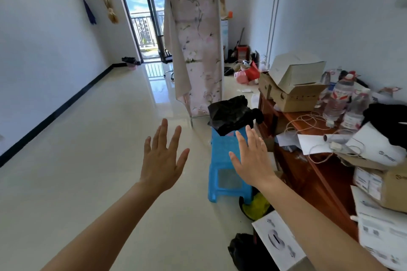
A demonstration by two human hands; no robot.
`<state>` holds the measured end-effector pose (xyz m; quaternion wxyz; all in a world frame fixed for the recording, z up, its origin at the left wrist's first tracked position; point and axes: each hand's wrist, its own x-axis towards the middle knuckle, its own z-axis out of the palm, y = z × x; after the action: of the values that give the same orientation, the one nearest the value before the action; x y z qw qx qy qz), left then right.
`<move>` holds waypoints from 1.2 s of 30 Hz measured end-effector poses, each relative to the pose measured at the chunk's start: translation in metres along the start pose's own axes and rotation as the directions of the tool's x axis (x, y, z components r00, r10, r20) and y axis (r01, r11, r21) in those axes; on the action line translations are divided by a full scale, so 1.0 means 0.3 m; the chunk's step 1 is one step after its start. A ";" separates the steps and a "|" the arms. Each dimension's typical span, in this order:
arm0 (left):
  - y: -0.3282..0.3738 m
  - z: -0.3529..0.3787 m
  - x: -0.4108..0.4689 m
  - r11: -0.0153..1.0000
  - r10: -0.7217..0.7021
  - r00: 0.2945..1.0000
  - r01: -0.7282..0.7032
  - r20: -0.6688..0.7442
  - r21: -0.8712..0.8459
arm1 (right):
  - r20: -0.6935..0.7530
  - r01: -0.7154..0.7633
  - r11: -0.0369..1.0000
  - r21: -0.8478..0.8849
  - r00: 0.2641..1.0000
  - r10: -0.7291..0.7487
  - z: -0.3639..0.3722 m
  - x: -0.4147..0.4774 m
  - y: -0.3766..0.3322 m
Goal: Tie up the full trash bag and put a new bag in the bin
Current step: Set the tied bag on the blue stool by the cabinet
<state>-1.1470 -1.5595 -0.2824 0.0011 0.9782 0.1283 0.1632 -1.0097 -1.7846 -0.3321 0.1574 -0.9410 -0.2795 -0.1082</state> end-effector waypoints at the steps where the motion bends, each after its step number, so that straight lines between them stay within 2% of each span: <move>1: -0.046 0.015 0.083 1.000 -0.004 1.000 0.004 0.014 0.011 | 0.012 -0.021 1.000 0.021 1.000 0.021 0.040 0.094 -0.011; 5: -0.261 0.041 0.379 0.998 -0.015 1.000 0.014 0.023 0.055 | 0.070 -0.030 0.999 0.037 0.997 0.028 0.170 0.468 -0.112; 12: -0.697 0.217 0.804 0.997 -0.067 0.998 0.068 -0.015 0.029 | 0.130 0.079 0.997 0.022 0.988 -0.082 0.441 1.049 -0.334; 17: -0.938 0.418 1.165 0.999 -0.033 0.999 0.034 0.043 -0.019 | 0.183 0.064 0.995 -0.072 0.982 -0.050 0.648 1.438 -0.392; 20: -1.021 0.502 1.464 0.997 0.048 0.992 -0.041 0.119 -0.061 | 0.201 -0.018 0.994 -0.105 0.979 0.039 0.704 1.654 -0.369; 24: -0.979 0.601 1.876 0.964 0.264 0.950 -0.254 0.168 -0.077 | 0.158 -0.202 0.975 -0.095 0.964 0.215 0.716 1.845 -0.250; 27: -0.864 0.709 2.139 0.914 0.402 0.901 -0.387 0.163 -0.118 | 0.128 -0.350 0.930 -0.110 0.923 0.363 0.755 1.929 -0.111; 32: -0.608 0.987 2.465 0.836 0.546 0.807 -0.508 0.225 -0.207 | 0.128 -0.552 0.827 -0.106 0.817 0.562 0.892 2.030 0.162; 36: -0.436 1.224 2.680 0.798 0.602 0.724 -0.560 0.337 -0.223 | 0.205 -0.683 0.727 -0.069 0.704 0.680 0.999 2.136 0.399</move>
<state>-0.3278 -1.2162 -0.3793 0.0270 0.9795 -0.1962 -0.0370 -0.3821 -1.4576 -0.4511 0.1606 -0.9824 0.0717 0.0623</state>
